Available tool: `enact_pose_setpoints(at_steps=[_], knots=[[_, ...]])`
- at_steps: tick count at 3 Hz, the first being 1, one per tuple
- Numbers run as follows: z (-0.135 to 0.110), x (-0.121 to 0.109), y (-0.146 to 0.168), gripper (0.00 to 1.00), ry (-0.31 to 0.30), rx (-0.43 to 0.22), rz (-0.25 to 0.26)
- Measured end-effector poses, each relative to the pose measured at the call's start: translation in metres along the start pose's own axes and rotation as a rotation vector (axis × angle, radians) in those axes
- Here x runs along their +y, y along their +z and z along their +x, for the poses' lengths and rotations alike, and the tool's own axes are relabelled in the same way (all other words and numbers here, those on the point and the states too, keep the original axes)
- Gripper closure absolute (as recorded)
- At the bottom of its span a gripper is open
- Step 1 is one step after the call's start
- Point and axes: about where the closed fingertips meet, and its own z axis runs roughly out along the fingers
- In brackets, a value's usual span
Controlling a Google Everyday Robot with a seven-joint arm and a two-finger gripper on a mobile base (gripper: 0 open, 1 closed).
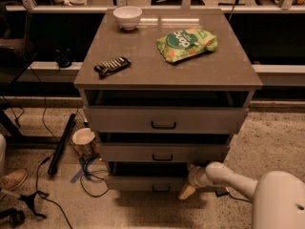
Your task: Open bottom drawer
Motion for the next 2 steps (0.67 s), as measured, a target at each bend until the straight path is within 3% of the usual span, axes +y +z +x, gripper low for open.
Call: enact_pose_setpoints(at_steps=[1, 2], knots=[[-0.006, 0.002, -0.017, 0.17, 0.073, -0.043, 0.051], [-0.012, 0.004, -0.045, 0.41, 0.122, -0.074, 0.117]])
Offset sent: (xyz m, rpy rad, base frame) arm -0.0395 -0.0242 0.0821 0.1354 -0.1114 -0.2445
